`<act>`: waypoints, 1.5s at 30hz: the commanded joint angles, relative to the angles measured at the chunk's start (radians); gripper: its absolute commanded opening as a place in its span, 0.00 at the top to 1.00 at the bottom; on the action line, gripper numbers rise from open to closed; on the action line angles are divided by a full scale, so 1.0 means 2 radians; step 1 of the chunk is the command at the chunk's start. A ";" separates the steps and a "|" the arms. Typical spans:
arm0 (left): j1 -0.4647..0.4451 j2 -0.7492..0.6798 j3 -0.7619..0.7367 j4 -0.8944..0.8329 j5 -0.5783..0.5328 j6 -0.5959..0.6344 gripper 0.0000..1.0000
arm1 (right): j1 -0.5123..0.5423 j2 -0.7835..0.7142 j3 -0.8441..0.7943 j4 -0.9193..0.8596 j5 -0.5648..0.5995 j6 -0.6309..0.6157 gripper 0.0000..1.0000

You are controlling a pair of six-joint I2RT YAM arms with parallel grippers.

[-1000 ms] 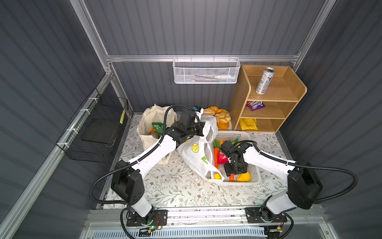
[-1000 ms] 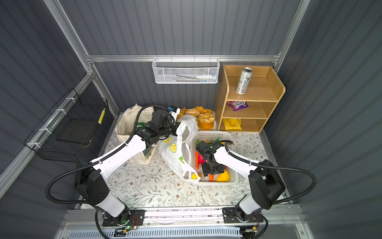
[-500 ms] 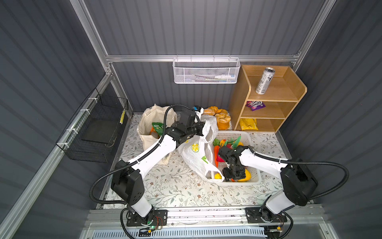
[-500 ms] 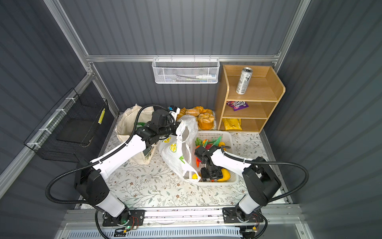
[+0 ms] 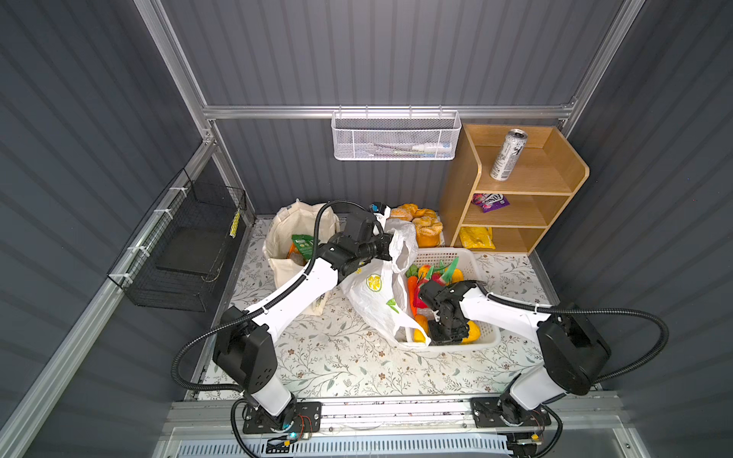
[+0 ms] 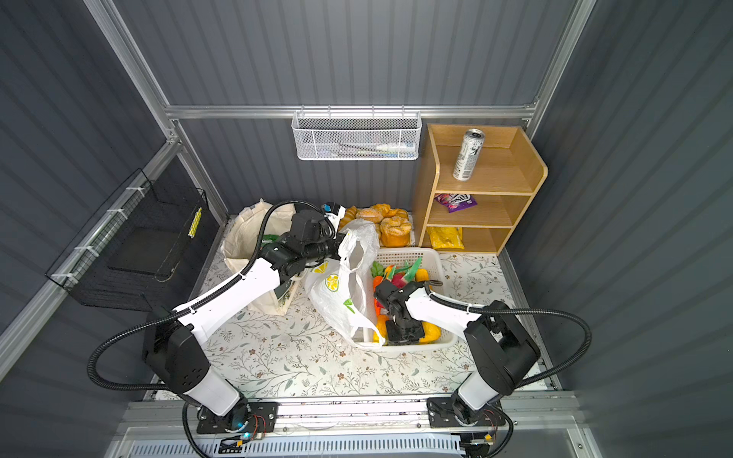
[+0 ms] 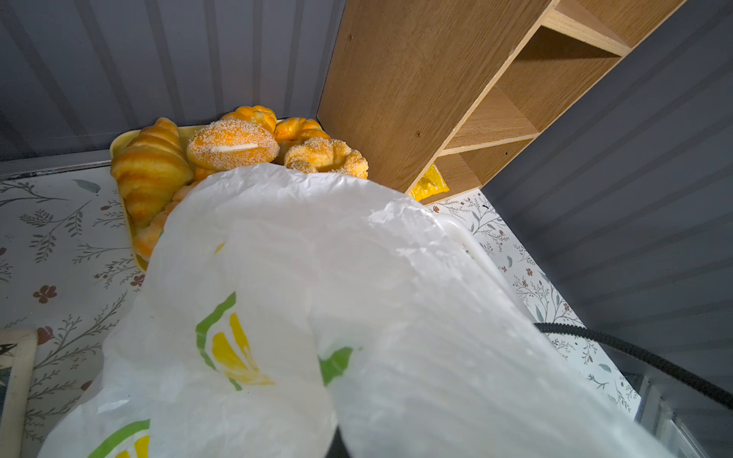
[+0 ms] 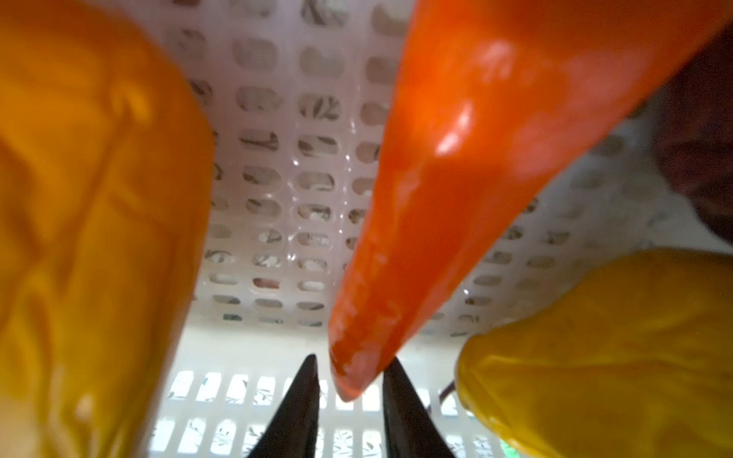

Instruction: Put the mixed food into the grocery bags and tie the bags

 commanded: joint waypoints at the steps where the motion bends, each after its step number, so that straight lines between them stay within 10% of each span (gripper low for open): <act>1: 0.003 -0.008 0.007 0.001 0.007 -0.008 1.00 | -0.001 -0.032 0.008 -0.042 0.015 0.003 0.77; 12: 0.003 -0.002 0.016 -0.009 0.006 -0.010 1.00 | -0.022 -0.141 0.063 -0.087 -0.001 0.004 0.90; 19: 0.003 0.004 0.018 -0.010 0.005 -0.013 1.00 | -0.044 -0.135 0.034 -0.044 -0.032 0.002 0.61; 35: 0.003 0.008 0.019 0.003 0.011 -0.022 1.00 | -0.044 0.019 0.008 0.034 0.010 -0.006 0.53; 45: 0.003 -0.003 0.011 0.007 0.012 -0.022 1.00 | -0.044 0.034 -0.027 0.067 -0.012 0.003 0.74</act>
